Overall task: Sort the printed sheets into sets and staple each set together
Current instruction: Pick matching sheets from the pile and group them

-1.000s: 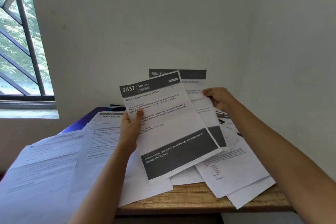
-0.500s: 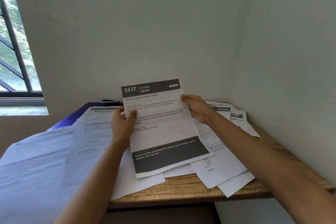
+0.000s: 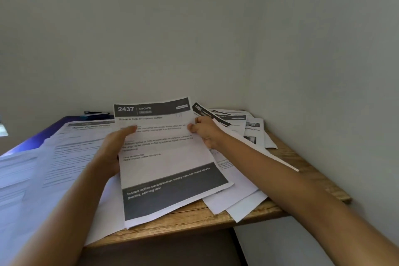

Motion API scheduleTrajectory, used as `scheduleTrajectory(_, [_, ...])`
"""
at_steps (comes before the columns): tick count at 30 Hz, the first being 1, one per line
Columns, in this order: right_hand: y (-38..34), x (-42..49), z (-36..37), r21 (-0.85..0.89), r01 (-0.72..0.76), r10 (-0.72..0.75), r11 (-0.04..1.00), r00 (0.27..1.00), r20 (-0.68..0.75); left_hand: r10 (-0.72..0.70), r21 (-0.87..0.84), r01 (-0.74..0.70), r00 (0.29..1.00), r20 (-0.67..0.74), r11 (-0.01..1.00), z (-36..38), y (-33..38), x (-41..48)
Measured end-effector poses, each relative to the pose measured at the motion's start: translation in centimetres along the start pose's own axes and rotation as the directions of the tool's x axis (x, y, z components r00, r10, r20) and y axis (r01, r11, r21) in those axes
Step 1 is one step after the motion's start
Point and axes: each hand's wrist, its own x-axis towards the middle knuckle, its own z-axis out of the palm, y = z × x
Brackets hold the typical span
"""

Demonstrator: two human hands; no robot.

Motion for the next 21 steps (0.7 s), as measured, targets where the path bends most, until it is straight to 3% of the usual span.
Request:
scheduleTrajectory(4, [-1.2, 0.4, -1.2, -0.005, -0.11, 0.11, 0.994, 0.992, 0.057, 0.015, 0.096, -0.011, 0.999, -0.04, 0.995, -0.1, -0.8, 0.3])
scheduleTrajectory(6, [-2.3, 1.9, -3.3, -0.021, -0.085, 0.084, 0.996, 0.995, -0.045, 0.023, 0.109, -0.017, 0.998, -0.058, 0.994, 0.1, -1.0, 0.4])
scheduleTrajectory(7, [-2.7, 2.9, -4.8, -0.123, -0.041, 0.021, 0.992, 0.987, -0.158, 0.028, 0.119, -0.02, 0.997, -0.066, 0.993, 0.2, -1.0, 0.5])
scheduleTrajectory(10, [-2.7, 5.1, -9.8, -0.601, -0.05, -0.232, 0.797, 0.895, -0.382, 0.046, 0.144, -0.034, 0.996, -0.08, 0.989, 0.4, -1.0, 0.6])
scheduleTrajectory(12, [-1.5, 6.0, -12.5, -0.746, -0.156, -0.219, 0.648, 0.899, -0.379, 0.055, 0.153, -0.041, 0.995, -0.088, 0.987, 0.6, -0.9, 0.5])
scheduleTrajectory(16, [1.6, 9.1, -16.2, -0.825, -0.322, -0.036, 0.464, 0.924, -0.38, 0.065, 0.169, -0.047, 0.993, -0.101, 0.985, 0.8, -0.8, 0.5])
scheduleTrajectory(18, [3.2, 11.5, -17.6, -0.825, -0.364, 0.045, 0.433, 0.922, -0.384, 0.069, 0.172, -0.05, 0.992, -0.106, 0.984, 0.9, -0.7, 0.5])
scheduleTrajectory(21, [3.3, 10.8, -16.8, -0.848, -0.33, 0.027, 0.416, 0.936, -0.351, 0.076, 0.178, -0.057, 0.992, -0.105, 0.982, 1.1, -0.7, 0.5])
